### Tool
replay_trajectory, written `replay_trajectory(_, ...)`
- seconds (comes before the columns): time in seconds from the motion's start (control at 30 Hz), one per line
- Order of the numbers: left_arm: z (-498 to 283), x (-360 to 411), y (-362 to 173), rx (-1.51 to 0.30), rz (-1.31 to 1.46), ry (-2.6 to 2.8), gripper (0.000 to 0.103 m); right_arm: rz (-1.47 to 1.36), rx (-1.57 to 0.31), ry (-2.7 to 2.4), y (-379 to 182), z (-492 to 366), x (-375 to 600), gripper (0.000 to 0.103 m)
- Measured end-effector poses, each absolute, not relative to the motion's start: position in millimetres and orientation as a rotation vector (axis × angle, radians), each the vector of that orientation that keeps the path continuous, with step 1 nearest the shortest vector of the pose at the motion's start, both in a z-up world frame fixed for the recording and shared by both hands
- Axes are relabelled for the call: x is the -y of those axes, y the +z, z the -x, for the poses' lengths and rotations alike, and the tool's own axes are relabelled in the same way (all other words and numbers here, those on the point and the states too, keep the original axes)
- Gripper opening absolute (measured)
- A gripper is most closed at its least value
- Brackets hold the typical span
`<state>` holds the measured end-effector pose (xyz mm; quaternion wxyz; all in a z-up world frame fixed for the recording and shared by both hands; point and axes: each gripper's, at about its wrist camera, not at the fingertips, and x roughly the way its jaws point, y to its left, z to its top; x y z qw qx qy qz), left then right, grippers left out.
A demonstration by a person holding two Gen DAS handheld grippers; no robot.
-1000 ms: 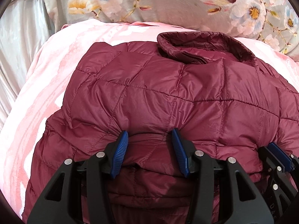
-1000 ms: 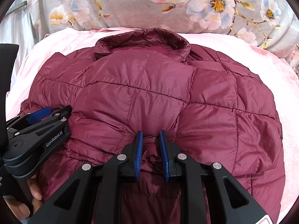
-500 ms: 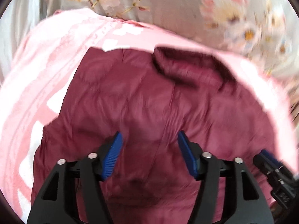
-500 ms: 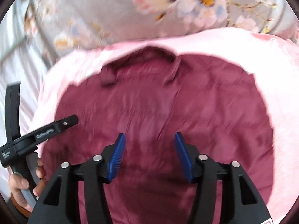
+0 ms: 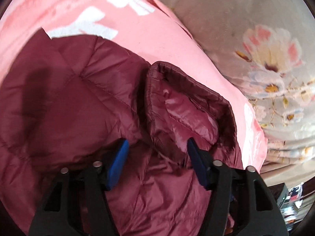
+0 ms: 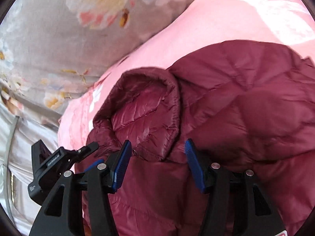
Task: Fold large clothes
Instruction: 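Lift the hem with both tools and fold it toward the hood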
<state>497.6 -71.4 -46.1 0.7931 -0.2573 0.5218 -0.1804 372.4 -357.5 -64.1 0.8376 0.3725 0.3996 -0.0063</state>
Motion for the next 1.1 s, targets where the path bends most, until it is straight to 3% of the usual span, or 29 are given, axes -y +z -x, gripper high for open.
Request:
replay_trajectory(0.03,-499,72,-48,-1.124,0.553,-0.388,0.033,-0.770,-0.850,-0.004,-64,-376,355,0.046)
replay_trajectory(0.07,-501,74,-49,-1.131,0.545,-0.396,0.023,-0.749,-0.853,0.006,-62,-380,351,0.023)
replay_trajectory(0.1,-502,77,-50,-1.142,0.532,-0.407,0.009,-0.726,-0.845,0.007,-57,-382,349,0.014)
replay_trajectory(0.27,-475,77,-18,-1.022,0.412,-0.465,0.008,-0.533,-0.706,0.002,-19,-357,335,0.009)
replay_trajectory(0.4,-452,82,-16,-0.963,0.267,-0.444,0.008,-0.318,-0.749,-0.086,-33,-349,316,0.009)
replay_trajectory(0.57,-456,88,-52,-0.986,0.221,-0.389,0.008,-0.283,-0.825,-0.126,-70,-356,312,0.009)
replay_trajectory(1.1,-444,95,-63,-0.871,0.129,-0.399,0.010,-0.280,-0.818,-0.130,-86,-357,312,0.008)
